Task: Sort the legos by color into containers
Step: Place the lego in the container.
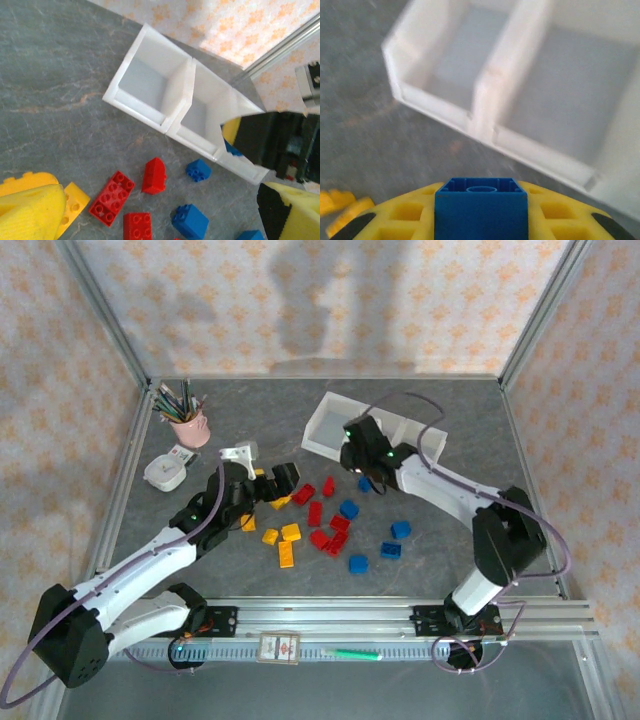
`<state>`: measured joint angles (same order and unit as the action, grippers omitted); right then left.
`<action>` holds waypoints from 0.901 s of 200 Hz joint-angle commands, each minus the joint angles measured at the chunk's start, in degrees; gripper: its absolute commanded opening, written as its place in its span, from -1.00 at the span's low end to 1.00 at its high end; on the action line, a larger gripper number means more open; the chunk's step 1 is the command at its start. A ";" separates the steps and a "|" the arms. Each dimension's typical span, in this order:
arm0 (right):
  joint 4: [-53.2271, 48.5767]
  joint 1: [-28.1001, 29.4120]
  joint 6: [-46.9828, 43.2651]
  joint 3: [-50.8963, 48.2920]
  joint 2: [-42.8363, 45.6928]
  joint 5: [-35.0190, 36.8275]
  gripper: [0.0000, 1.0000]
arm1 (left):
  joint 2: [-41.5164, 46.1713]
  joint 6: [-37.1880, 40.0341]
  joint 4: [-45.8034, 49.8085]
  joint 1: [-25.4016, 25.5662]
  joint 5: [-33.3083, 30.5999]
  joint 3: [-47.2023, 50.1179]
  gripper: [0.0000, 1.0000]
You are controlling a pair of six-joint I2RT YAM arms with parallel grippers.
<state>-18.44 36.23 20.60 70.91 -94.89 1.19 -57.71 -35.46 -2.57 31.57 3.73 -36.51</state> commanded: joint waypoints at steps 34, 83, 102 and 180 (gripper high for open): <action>0.90 -1.16 -3.63 19.78 -17.06 2.96 -0.47 | -3.98 1.54 1.39 -2.65 -3.43 -4.42 0.98; -1.81 -4.47 -4.28 33.20 -28.95 3.61 -0.36 | -5.60 1.54 -1.10 -7.11 0.76 -5.15 0.98; -3.10 -4.50 -5.70 35.93 -30.03 3.37 0.01 | -5.60 1.54 -1.04 -7.36 1.26 -5.34 0.98; 0.05 -2.89 -4.84 19.12 -13.80 1.76 0.35 | -5.03 1.54 -0.51 -7.32 4.10 -5.55 0.99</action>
<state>-19.77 31.88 15.35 97.03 -118.24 2.96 -63.13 -34.48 -2.35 24.60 5.54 -39.92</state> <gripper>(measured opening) 0.658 0.992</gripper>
